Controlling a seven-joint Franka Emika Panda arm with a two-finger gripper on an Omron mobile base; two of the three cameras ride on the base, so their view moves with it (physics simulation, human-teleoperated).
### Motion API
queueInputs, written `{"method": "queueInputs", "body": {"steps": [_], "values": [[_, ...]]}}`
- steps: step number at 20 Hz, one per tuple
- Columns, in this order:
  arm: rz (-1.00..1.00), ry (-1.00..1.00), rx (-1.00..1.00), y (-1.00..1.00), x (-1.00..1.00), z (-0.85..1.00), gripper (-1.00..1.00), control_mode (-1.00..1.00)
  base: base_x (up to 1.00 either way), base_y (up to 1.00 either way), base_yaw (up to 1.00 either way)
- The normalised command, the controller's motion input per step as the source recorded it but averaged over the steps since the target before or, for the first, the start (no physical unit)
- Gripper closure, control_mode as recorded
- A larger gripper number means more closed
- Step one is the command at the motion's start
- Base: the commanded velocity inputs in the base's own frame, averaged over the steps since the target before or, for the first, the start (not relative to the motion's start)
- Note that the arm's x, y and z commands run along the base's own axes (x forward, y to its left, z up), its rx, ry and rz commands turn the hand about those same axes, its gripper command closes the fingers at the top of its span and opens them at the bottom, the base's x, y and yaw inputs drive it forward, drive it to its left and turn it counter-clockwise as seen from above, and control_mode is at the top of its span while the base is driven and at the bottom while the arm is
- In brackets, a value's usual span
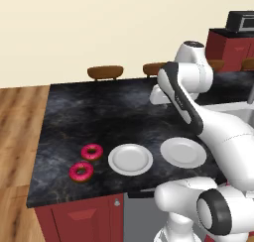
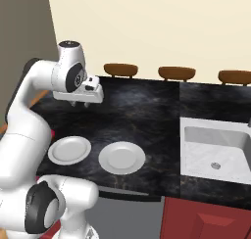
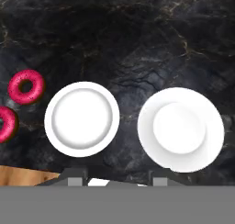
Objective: Place the pastries on the plates.
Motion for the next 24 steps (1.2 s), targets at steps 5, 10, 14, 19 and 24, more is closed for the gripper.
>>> {"method": "queueInputs", "body": {"steps": [5, 10, 14, 19, 24], "values": [[-0.06, -0.01, -0.06, 0.66, 0.09, 0.0, -1.0, -1.0, 0.0, 0.0, 0.0], [-0.1, 0.0, -0.03, 0.99, 0.14, -0.14, -1.0, -1.0, 0.0, 0.0, 0.0], [-0.02, 0.0, 0.0, 0.8, 0.1, -0.46, -1.0, -1.0, 0.0, 0.0, 0.0], [0.0, 0.01, 0.0, 0.54, 0.35, -0.7, -1.0, -1.0, 0.0, 0.0, 0.0], [0.0, 0.02, 0.01, 0.48, 0.43, -0.73, -1.0, -1.0, 0.0, 0.0, 0.0]]}}
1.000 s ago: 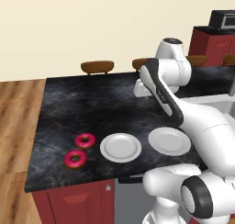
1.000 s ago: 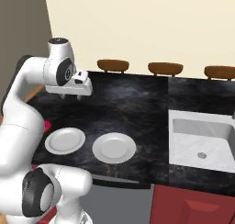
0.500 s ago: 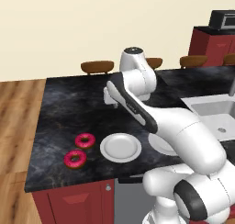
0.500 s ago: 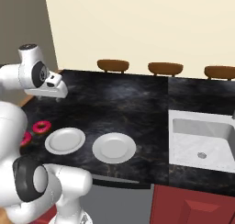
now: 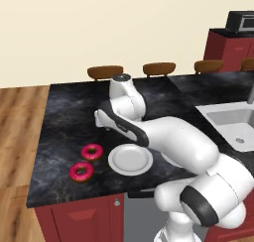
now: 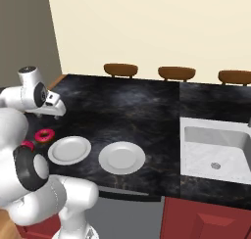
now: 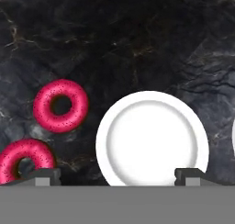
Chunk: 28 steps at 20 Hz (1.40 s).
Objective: Place the pastries on the plates.
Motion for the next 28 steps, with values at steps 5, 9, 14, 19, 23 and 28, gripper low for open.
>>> {"method": "queueInputs", "body": {"steps": [5, 9, 14, 19, 23, 28], "values": [[0.04, 0.0, 0.01, 0.18, 0.39, -0.59, -1.0, -1.0, 0.0, 0.0, 0.0], [0.13, -0.01, -0.02, 0.05, 0.25, -0.42, -1.0, -1.0, 0.0, 0.0, 0.0], [0.14, 0.0, 0.0, 0.38, 0.23, -0.46, -1.0, -1.0, 0.0, 0.0, 0.0], [0.08, 0.02, -0.02, 0.6, 0.27, -0.31, -1.0, -1.0, 0.0, 0.0, 0.0], [0.07, 0.0, -0.02, 0.27, 0.29, -0.29, -1.0, -1.0, 0.0, 0.0, 0.0], [0.06, 0.0, 0.0, -0.04, 0.05, -0.05, -1.0, -1.0, 0.0, 0.0, 0.0]]}}
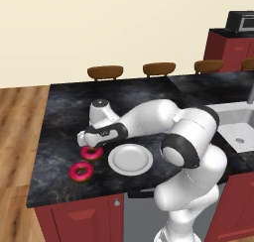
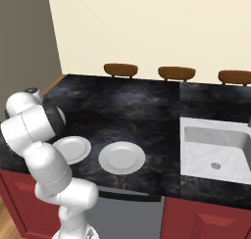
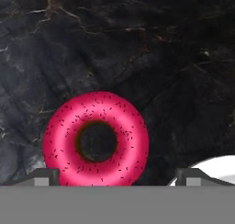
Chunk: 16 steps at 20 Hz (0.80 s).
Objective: Place the pastries on the plates.
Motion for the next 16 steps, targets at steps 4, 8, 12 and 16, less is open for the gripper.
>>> {"method": "queueInputs", "body": {"steps": [4, 8, 12, 16], "values": [[0.07, 0.0, 0.0, -0.28, 0.01, -0.19, -1.0, -1.0, 0.0, 0.0, 0.0], [0.03, 0.0, 0.0, -0.28, 0.0, -0.21, -1.0, -1.0, 0.0, 0.0, 0.0], [0.0, 0.01, 0.0, 0.0, 0.03, -0.06, -1.0, -1.0, 0.0, 0.0, 0.0], [0.0, 0.02, 0.0, 0.05, 0.14, -0.13, -1.0, -1.0, 0.0, 0.0, 0.0]]}}
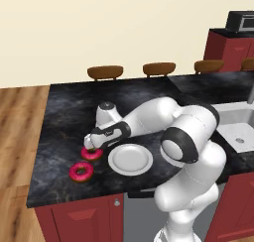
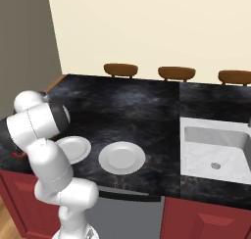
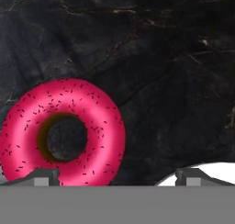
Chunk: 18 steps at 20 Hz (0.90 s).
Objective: Place the pastries on the plates.
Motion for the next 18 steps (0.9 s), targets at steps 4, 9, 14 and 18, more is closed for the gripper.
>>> {"method": "queueInputs", "body": {"steps": [4, 9, 14, 18], "values": [[0.0, 0.0, 0.0, 0.28, 0.28, -0.05, -1.0, -1.0, 0.0, 0.0, 0.0], [0.0, 0.0, 0.0, 0.06, 0.14, -0.2, -1.0, -1.0, 0.0, 0.0, 0.0], [0.0, 0.0, 0.0, 0.01, 0.14, -0.26, -1.0, -1.0, 0.0, 0.0, 0.0], [0.0, 0.0, 0.0, 0.14, 0.33, -0.23, -1.0, -1.0, 0.0, 0.0, 0.0]]}}
